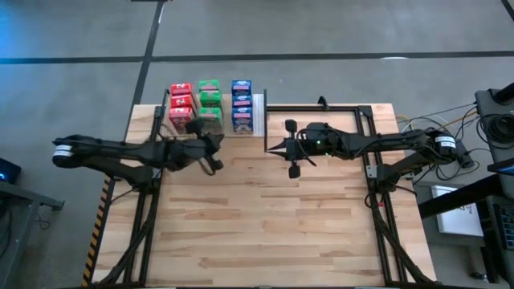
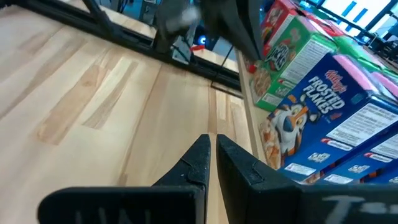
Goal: Stack cereal on shelf
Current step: Return to Home Position
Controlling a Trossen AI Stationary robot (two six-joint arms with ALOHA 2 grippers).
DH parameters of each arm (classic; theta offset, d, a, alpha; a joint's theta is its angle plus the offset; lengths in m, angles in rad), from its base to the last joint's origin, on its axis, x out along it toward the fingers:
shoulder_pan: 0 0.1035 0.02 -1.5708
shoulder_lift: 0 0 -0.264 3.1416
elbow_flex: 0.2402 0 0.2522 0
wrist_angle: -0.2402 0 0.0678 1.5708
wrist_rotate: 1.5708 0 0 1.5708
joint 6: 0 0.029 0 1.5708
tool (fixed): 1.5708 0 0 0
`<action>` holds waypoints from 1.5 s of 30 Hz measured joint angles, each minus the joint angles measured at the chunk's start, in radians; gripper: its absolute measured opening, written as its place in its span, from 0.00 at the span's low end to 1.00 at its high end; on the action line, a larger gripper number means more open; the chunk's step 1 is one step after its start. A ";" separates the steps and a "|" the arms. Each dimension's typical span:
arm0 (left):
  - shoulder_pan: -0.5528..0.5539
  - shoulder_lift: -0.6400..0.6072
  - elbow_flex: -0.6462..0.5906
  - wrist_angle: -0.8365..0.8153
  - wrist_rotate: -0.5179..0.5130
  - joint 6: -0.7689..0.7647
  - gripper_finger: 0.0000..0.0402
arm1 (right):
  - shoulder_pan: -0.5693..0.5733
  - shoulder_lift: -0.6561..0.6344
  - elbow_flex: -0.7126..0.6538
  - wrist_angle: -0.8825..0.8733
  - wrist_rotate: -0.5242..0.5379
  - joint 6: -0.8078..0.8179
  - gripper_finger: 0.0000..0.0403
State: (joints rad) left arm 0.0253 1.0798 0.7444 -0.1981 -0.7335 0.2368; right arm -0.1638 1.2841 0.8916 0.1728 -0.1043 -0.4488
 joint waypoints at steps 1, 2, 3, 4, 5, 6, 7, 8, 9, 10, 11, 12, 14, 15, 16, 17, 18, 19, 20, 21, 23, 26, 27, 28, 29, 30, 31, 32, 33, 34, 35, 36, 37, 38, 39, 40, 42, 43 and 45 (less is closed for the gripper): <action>-0.007 -0.035 0.000 -0.001 0.043 0.017 0.00 | -0.001 0.000 -0.007 0.010 0.000 -0.006 0.04; -0.013 -0.068 0.000 -0.001 0.088 0.031 0.00 | -0.002 -0.001 -0.016 0.027 -0.001 -0.011 0.04; -0.015 -0.108 -0.002 0.000 0.137 0.039 0.00 | -0.004 -0.004 -0.024 0.045 -0.001 -0.016 0.04; -0.017 -0.143 -0.006 0.000 0.182 0.042 0.00 | -0.007 -0.007 -0.032 0.056 -0.003 -0.019 0.04; -0.017 -0.178 -0.011 0.000 0.224 0.042 0.00 | -0.007 -0.011 -0.039 0.066 -0.003 -0.020 0.04; -0.017 -0.215 -0.018 0.000 0.259 0.043 0.00 | -0.012 -0.017 -0.047 0.073 -0.005 -0.021 0.04; -0.017 -0.249 -0.028 0.000 0.290 0.043 0.00 | -0.016 -0.022 -0.053 0.072 -0.008 -0.021 0.04; -0.017 -0.285 -0.039 0.000 0.313 0.043 0.00 | -0.019 -0.028 -0.059 0.072 -0.009 -0.020 0.04; -0.018 -0.322 -0.052 0.000 0.329 0.043 0.00 | -0.023 -0.034 -0.065 0.073 -0.009 -0.018 0.04; -0.018 -0.356 -0.066 0.003 0.338 0.043 0.00 | -0.028 -0.042 -0.073 0.073 -0.011 -0.016 0.04; -0.018 -0.391 -0.080 0.008 0.343 0.042 0.00 | -0.033 -0.051 -0.083 0.078 -0.021 -0.014 0.04; -0.018 -0.425 -0.097 0.014 0.350 0.040 0.00 | -0.040 -0.059 -0.096 0.092 -0.042 -0.011 0.04; -0.018 -0.491 -0.139 0.042 0.352 0.039 0.00 | -0.056 -0.076 -0.124 0.123 -0.093 0.002 0.04; -0.018 -0.523 -0.159 0.056 0.352 0.038 0.00 | -0.065 -0.085 -0.138 0.134 -0.117 0.011 0.04; -0.018 -0.553 -0.179 0.070 0.352 0.036 0.00 | -0.074 -0.095 -0.151 0.147 -0.136 0.020 0.04; -0.017 -0.582 -0.201 0.086 0.352 0.035 0.00 | -0.082 -0.106 -0.165 0.161 -0.145 0.031 0.04; -0.017 -0.612 -0.220 0.092 0.352 0.035 0.00 | -0.090 -0.119 -0.180 0.167 -0.150 0.037 0.04; -0.017 -0.644 -0.237 0.095 0.352 0.033 0.00 | -0.097 -0.134 -0.197 0.170 -0.152 0.042 0.04; -0.017 -0.673 -0.254 0.101 0.353 0.031 0.00 | -0.105 -0.148 -0.214 0.173 -0.157 0.049 0.04; -0.017 -0.704 -0.270 0.106 0.353 0.026 0.00 | -0.111 -0.163 -0.233 0.184 -0.157 0.060 0.04; -0.017 -0.762 -0.300 0.106 0.353 0.016 0.00 | -0.123 -0.203 -0.281 0.204 -0.158 0.077 0.04; -0.017 -0.845 -0.344 0.110 0.357 0.001 0.00 | -0.132 -0.270 -0.360 0.242 -0.158 0.102 0.04; -0.017 -0.872 -0.359 0.110 0.358 -0.002 0.00 | -0.132 -0.294 -0.391 0.259 -0.158 0.111 0.04; -0.017 -0.897 -0.374 0.110 0.359 -0.002 0.00 | -0.132 -0.318 -0.421 0.281 -0.158 0.111 0.04; -0.017 -0.921 -0.388 0.109 0.359 -0.002 0.00 | -0.132 -0.344 -0.454 0.306 -0.158 0.113 0.04; -0.017 -0.944 -0.402 0.110 0.359 -0.002 0.00 | -0.132 -0.370 -0.485 0.332 -0.158 0.119 0.04; -0.017 -0.967 -0.417 0.110 0.359 -0.002 0.00 | -0.132 -0.394 -0.514 0.357 -0.158 0.126 0.04; -0.017 -0.990 -0.432 0.109 0.359 -0.002 0.00 | -0.132 -0.421 -0.545 0.387 -0.158 0.138 0.04; -0.017 -1.010 -0.445 0.107 0.359 -0.003 0.00 | -0.132 -0.450 -0.576 0.410 -0.158 0.147 0.04; -0.017 -1.029 -0.458 0.108 0.359 -0.007 0.00 | -0.132 -0.479 -0.606 0.430 -0.158 0.158 0.04; -0.017 -1.049 -0.469 0.108 0.359 -0.010 0.00 | -0.132 -0.508 -0.635 0.454 -0.158 0.169 0.04; -0.017 -1.067 -0.480 0.108 0.359 -0.010 0.00 | -0.132 -0.538 -0.663 0.477 -0.158 0.177 0.04; -0.017 -1.080 -0.491 0.110 0.359 -0.010 0.00 | -0.132 -0.568 -0.693 0.498 -0.158 0.186 0.04; -0.017 -1.082 -0.499 0.111 0.358 -0.010 0.00 | -0.132 -0.598 -0.722 0.517 -0.158 0.190 0.04; -0.017 -1.080 -0.503 0.107 0.355 -0.010 0.00 | -0.132 -0.629 -0.750 0.535 -0.158 0.196 0.04; -0.017 -1.076 -0.505 0.105 0.354 -0.011 0.00 | -0.132 -0.658 -0.776 0.556 -0.158 0.202 0.04; -0.017 -1.063 -0.507 0.110 0.352 -0.014 0.00 | -0.132 -0.712 -0.823 0.590 -0.157 0.219 0.04; -0.017 -1.061 -0.508 0.108 0.351 -0.020 0.00 | -0.132 -0.741 -0.849 0.605 -0.155 0.225 0.04; -0.017 -1.061 -0.509 0.109 0.351 -0.025 0.00 | -0.134 -0.792 -0.879 0.599 -0.142 0.245 0.04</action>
State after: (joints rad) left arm 0.0082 0.0193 0.2359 -0.0892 -0.3827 0.2114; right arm -0.2974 0.4922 0.0121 0.7719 -0.2459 -0.2038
